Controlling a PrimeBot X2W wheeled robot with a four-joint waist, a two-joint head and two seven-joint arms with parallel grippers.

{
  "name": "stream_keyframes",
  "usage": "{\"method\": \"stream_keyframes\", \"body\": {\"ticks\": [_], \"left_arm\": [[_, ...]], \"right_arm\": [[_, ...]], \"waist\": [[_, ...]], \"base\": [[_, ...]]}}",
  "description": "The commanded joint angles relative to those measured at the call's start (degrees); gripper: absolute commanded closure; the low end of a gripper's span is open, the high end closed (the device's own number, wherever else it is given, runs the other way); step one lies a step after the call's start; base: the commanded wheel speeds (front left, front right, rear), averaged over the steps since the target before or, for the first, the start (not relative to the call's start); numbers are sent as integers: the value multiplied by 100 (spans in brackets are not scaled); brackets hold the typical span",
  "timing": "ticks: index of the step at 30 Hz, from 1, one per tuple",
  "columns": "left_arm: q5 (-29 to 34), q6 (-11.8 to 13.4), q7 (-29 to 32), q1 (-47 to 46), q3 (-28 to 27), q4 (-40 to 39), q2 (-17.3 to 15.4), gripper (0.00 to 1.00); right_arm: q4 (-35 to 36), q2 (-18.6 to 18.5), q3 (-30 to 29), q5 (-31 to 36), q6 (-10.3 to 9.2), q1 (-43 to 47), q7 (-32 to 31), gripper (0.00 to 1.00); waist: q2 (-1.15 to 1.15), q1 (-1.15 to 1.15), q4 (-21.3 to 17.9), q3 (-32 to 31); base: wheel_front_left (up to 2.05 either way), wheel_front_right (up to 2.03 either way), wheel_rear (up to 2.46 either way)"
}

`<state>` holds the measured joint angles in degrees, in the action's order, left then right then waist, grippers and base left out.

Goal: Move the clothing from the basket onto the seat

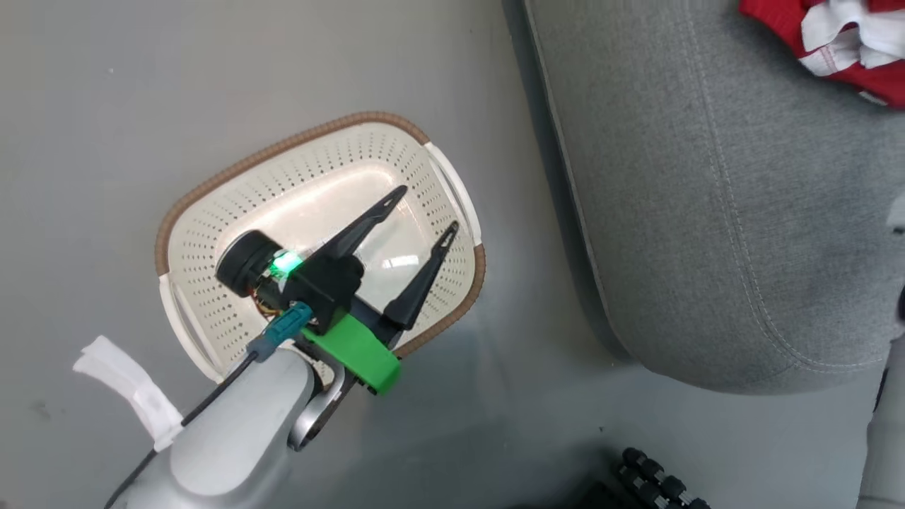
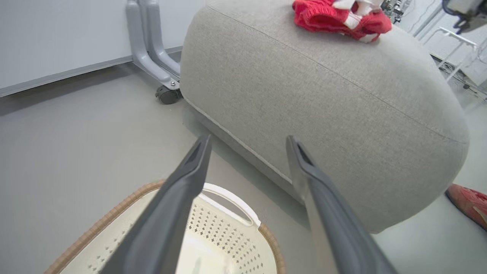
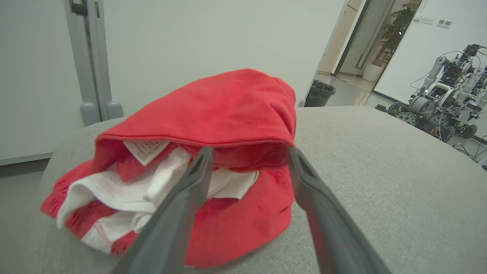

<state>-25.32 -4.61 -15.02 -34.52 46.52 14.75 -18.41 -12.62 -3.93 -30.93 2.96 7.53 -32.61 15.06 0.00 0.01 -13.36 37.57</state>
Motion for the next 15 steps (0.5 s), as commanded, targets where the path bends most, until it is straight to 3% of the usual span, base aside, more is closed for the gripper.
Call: {"method": "stream_keyframes", "body": {"ticks": [1,6,8,10,12,15], "left_arm": [[-51,101,-15,254,-188,15,55,0],[74,398,-10,1041,-971,121,365,0],[121,452,-10,1615,-1598,87,617,0],[157,393,-10,2012,-2083,47,803,0],[326,190,-10,2742,-3026,-100,1154,0],[530,78,-10,3212,-3705,-289,1339,0]], "right_arm": [[21,46,150,-51,-9,352,17,0],[85,78,674,-71,-9,1361,17,0],[22,84,1122,-87,-9,1849,17,0],[-19,89,1493,-111,-9,2150,17,0],[140,92,2186,-330,-9,2598,17,0],[358,91,2541,-613,-9,2912,17,0]], "waist": [[0,-1,168,-758],[0,-1,584,-1621],[0,-1,847,-2070],[0,-1,1036,-2358],[0,-1,1372,-2903],[0,-1,1561,-3265]], "base": [[0,0,0],[0,0,0],[0,0,0],[0,0,0],[0,0,0],[0,0,0]]}}
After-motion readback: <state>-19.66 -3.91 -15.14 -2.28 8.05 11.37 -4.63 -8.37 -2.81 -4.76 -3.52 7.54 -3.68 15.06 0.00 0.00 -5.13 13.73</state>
